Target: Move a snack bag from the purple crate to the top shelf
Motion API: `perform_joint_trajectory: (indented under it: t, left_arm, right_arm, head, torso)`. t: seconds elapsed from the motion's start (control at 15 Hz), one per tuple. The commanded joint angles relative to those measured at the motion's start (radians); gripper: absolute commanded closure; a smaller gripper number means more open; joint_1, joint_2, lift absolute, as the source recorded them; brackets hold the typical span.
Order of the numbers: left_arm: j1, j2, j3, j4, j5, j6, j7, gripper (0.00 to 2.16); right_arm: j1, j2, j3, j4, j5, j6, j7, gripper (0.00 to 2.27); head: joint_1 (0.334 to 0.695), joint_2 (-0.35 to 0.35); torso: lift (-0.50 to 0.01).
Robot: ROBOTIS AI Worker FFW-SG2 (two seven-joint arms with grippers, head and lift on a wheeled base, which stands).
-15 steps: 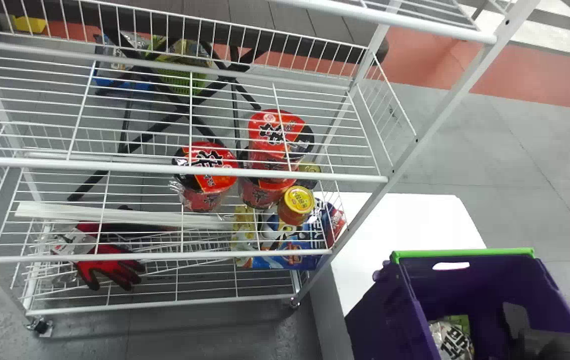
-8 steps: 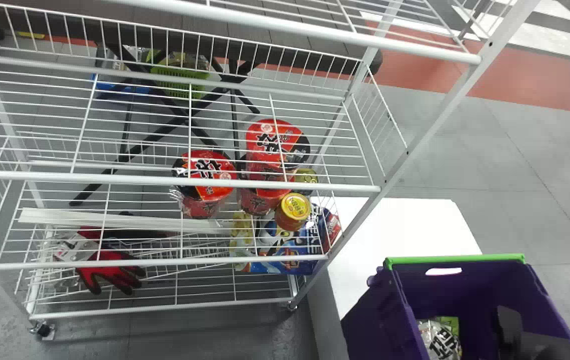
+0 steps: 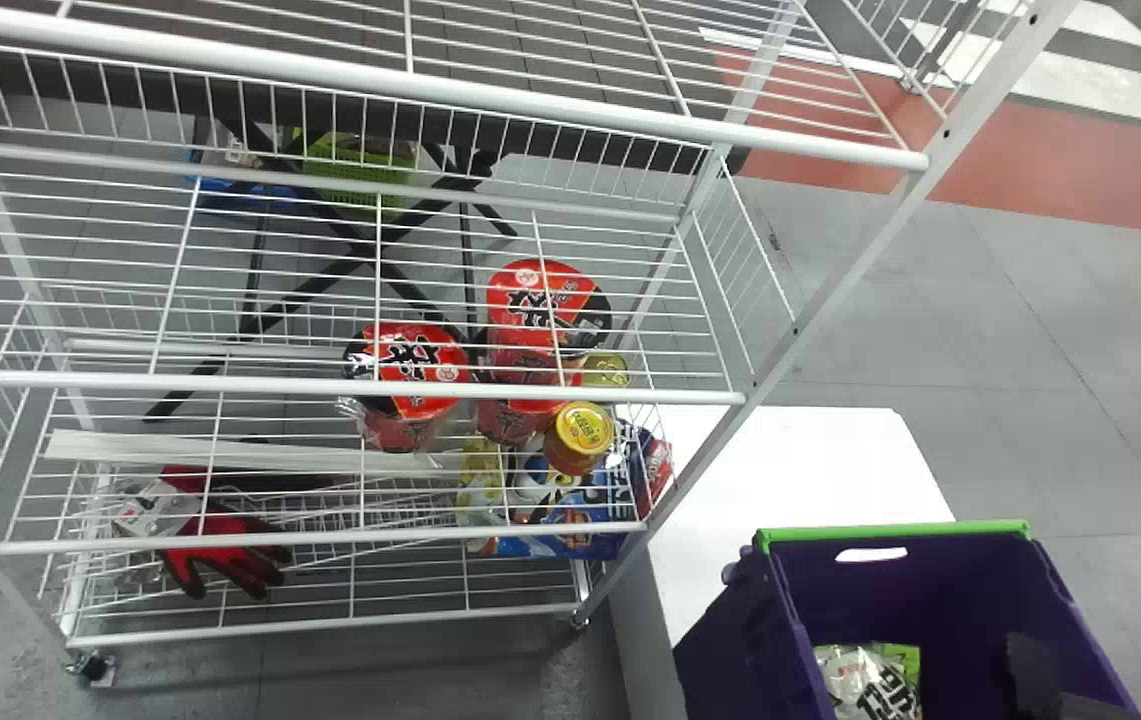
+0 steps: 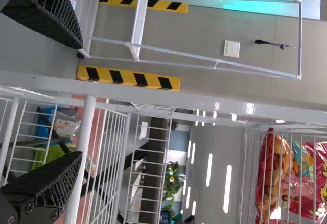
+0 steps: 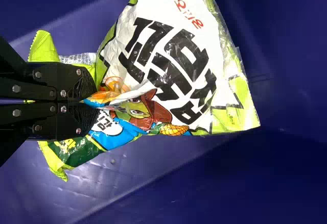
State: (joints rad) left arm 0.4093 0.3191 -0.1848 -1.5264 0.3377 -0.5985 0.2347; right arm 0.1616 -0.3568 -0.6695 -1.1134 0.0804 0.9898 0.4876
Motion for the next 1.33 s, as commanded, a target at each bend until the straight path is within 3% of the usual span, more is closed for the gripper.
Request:
perform_joint_trajectory:
  t: [0.0, 0.73, 1.27]
  left_arm:
    - [0.014, 0.001, -0.001, -0.018, -0.009, 0.012, 0.000, 0.06]
    - [0.072, 0.035, 0.005, -0.083, -0.039, 0.064, 0.009, 0.06]
    - [0.068, 0.047, 0.010, -0.089, -0.036, 0.067, 0.017, 0.06]
  right_arm:
    - [0.052, 0.029, -0.013, -0.091, -0.031, 0.028, -0.001, 2.11]
    - [0.141, 0.079, -0.058, -0.269, -0.064, 0.132, 0.011, 2.11]
    - [0.154, 0.091, -0.075, -0.292, -0.085, 0.108, 0.016, 2.11]
  head:
    - [0.695, -0.350]
    - [0.695, -0.350]
    - [0.695, -0.350]
  torso:
    - [-0.334]
    - [-0.289]
    - [-0.257]
